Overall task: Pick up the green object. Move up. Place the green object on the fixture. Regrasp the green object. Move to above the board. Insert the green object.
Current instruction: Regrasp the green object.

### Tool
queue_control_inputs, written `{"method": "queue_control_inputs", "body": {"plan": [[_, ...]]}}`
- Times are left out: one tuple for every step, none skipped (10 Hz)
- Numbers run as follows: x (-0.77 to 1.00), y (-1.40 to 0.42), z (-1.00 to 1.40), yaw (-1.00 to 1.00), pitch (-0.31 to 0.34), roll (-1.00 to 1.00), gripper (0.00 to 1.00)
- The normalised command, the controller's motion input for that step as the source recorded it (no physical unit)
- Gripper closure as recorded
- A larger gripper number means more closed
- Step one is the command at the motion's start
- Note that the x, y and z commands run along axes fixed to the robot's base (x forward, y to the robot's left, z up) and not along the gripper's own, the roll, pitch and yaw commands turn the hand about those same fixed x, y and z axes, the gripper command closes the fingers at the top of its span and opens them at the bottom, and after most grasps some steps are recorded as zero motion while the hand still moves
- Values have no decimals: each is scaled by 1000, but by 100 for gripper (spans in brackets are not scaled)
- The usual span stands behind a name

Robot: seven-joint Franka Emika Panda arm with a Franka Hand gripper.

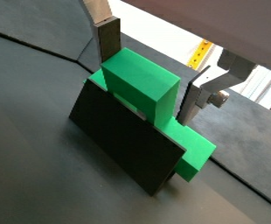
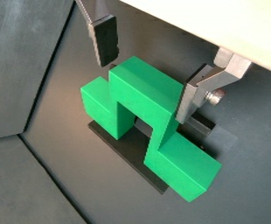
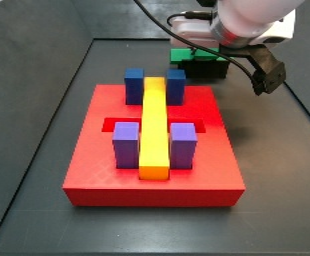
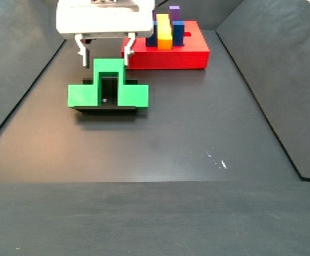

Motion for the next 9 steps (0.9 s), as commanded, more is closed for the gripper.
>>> {"method": "queue_control_inputs", "body": {"plan": [[0, 80, 0, 0, 0, 0, 0], [-34, 109, 0, -14, 0, 0, 0], [-34, 134, 0, -26, 0, -6, 0], [-31, 123, 0, -20, 0, -14, 0], [-20, 117, 0, -17, 0, 0, 0], [-46, 97, -17, -14, 0, 0, 0], [-11, 51, 0, 0, 0, 0, 0], [-34, 43, -9, 0, -6, 0, 0], [-3, 66, -46, 0, -20, 3, 0]]}}
